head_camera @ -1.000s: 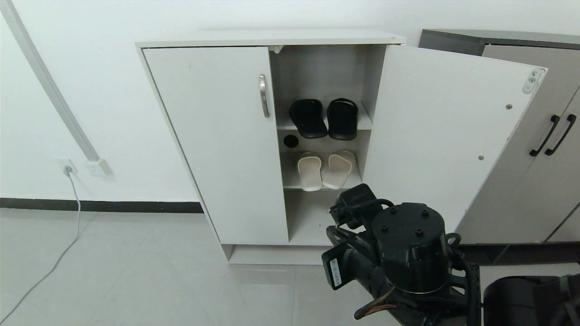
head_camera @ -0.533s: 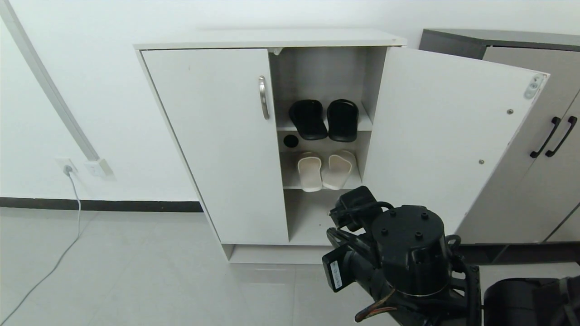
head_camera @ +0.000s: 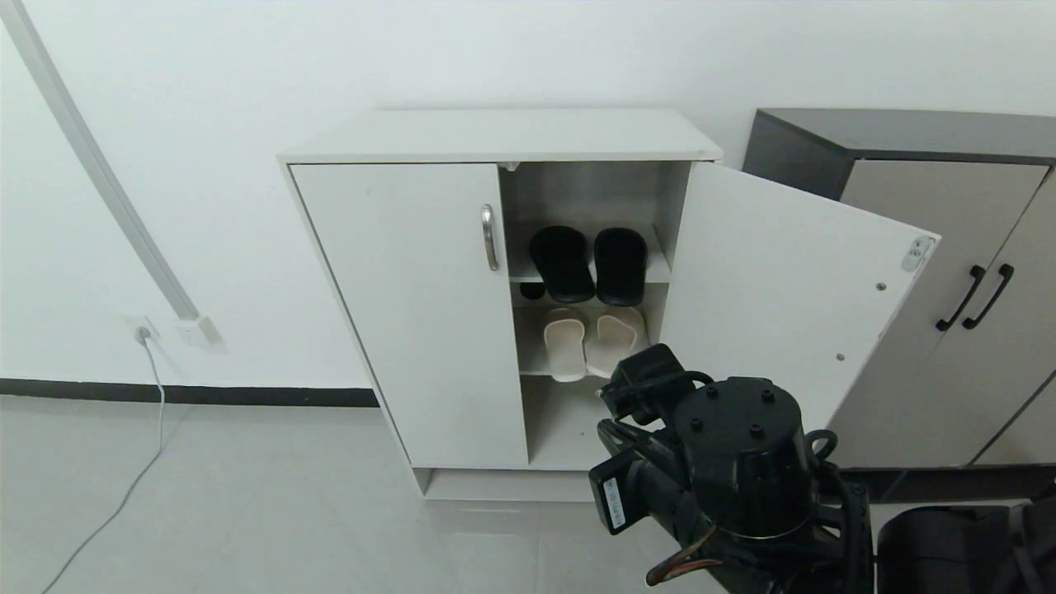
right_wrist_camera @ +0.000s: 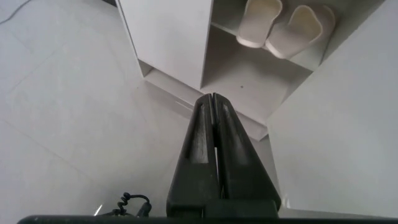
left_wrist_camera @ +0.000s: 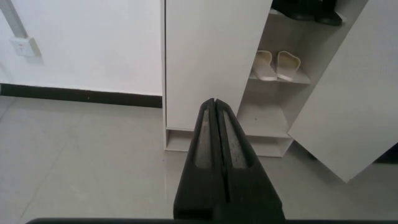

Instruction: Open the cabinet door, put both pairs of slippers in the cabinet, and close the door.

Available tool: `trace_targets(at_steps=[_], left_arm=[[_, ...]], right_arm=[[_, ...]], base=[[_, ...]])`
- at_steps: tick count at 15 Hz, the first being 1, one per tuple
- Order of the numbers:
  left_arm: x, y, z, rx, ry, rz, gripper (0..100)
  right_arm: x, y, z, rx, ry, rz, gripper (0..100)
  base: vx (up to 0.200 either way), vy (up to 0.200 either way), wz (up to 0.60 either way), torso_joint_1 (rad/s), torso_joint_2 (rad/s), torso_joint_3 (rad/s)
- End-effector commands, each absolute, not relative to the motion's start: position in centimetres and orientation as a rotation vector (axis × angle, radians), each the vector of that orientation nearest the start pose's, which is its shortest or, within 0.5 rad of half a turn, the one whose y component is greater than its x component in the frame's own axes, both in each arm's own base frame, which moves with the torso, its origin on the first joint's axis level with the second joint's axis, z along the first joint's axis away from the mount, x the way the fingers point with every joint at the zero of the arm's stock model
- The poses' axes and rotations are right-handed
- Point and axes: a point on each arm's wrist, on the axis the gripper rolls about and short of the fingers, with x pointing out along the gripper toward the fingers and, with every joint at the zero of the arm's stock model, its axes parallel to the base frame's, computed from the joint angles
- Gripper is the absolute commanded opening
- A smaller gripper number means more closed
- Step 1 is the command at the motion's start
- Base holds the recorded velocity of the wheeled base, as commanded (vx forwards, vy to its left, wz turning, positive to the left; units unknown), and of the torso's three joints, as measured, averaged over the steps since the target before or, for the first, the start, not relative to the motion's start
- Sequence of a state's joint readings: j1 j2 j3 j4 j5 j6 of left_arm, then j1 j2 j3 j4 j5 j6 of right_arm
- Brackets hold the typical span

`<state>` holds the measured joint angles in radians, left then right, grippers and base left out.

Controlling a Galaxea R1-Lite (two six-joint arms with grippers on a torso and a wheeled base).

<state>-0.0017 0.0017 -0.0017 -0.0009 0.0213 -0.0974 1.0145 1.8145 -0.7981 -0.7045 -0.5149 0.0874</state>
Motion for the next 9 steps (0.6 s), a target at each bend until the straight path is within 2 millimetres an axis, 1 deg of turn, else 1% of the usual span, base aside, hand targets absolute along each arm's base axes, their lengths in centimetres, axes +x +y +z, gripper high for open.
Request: trace_targets(at_steps=[1, 5, 9], left_arm=[[-2.27, 0.05, 7.61, -0.098, -0.001, 0.02, 0], [-2.27, 0.05, 7.61, -0.098, -0.001, 0.02, 0], [-2.27, 0.05, 7.61, -0.097, -0.001, 0.02, 0]], right_arm=[[18.02, 26.84, 15.03, -0.137, 0.253, 0.483, 0], [17.98, 26.79, 15.02, -0.144, 0.251, 0.484, 0], [17.95, 26.73, 15.08, -0.143, 0.25, 0.484, 0]], base=[[0.0, 0.0, 0.0, 0.124, -0.46, -0.334], [0.0, 0.0, 0.0, 0.143, -0.47, -0.326], [0.0, 0.0, 0.0, 0.181, -0.49, -0.316]])
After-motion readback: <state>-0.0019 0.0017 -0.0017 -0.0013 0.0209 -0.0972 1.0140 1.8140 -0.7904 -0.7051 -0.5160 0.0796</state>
